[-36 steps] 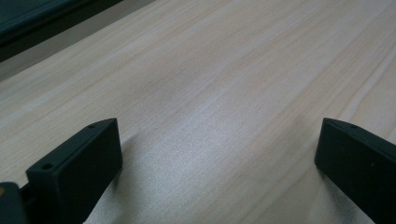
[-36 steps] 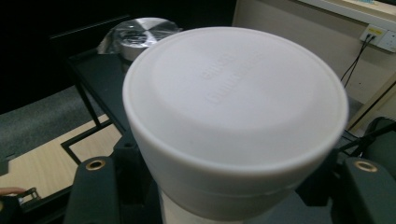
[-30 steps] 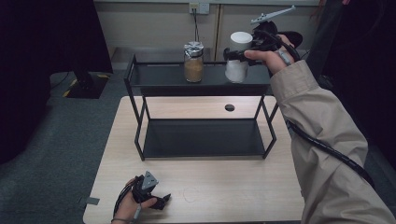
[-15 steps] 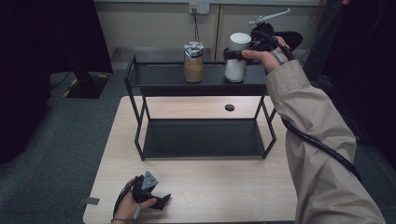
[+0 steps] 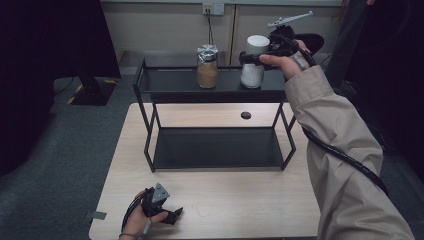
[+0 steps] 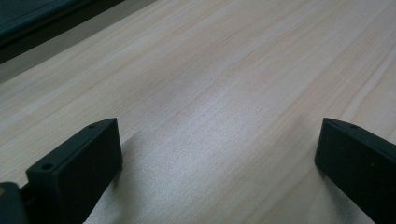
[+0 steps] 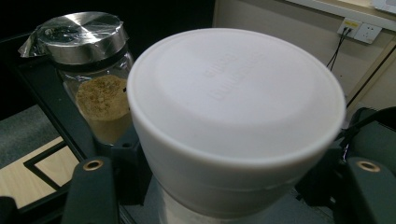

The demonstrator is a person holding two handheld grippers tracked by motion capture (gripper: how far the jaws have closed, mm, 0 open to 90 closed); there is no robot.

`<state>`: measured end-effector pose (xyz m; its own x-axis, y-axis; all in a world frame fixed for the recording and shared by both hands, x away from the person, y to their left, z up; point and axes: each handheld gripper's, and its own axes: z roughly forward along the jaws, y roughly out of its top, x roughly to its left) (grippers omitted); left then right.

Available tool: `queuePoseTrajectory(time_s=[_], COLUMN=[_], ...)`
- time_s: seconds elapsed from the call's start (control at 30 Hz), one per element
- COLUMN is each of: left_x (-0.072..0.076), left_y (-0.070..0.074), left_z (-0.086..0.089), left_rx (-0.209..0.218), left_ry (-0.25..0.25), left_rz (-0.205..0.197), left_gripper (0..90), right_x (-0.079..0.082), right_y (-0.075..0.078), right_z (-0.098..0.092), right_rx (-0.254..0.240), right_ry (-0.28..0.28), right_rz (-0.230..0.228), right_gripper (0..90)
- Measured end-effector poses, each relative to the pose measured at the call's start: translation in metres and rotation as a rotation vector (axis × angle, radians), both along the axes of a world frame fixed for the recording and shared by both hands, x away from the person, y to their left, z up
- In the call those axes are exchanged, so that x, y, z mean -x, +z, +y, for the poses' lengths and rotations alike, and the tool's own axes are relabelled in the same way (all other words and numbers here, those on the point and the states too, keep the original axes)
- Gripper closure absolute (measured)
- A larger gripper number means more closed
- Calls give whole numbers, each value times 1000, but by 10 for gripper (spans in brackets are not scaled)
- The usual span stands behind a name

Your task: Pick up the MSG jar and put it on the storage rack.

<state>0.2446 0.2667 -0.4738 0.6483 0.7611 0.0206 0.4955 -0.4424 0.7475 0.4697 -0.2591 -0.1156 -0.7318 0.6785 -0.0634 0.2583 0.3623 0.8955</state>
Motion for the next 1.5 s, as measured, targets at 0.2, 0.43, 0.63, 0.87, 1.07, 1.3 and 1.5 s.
queuePoseTrajectory(time_s=[0.2, 0.43, 0.63, 0.87, 1.07, 1.3, 1.5], left_x=[0, 1, 1, 1, 1, 2, 2], left_y=[0, 0, 0, 0, 0, 0, 0], left_z=[0, 0, 0, -1, -1, -1, -1], left_rx=[0, 0, -1, -1, -1, 0, 0], left_ry=[0, 3, 4, 6, 6, 8, 8], left_rz=[0, 0, 0, 0, 0, 0, 0], left_gripper=[0, 0, 0, 0, 0, 0, 0], right_x=[2, 16, 33, 46, 59, 69, 77], right_y=[-5, -17, -27, -35, -48, -65, -81], right_z=[-1, -7, -16, -35, -46, -52, -57], right_rx=[0, -21, -26, -38, -44, -48, -57], right_ry=[3, -15, -17, -6, 9, 50, 80], right_rz=[3, -15, -35, -38, -33, -24, -27], right_gripper=[215, 44, 0, 0, 0, 0, 0])
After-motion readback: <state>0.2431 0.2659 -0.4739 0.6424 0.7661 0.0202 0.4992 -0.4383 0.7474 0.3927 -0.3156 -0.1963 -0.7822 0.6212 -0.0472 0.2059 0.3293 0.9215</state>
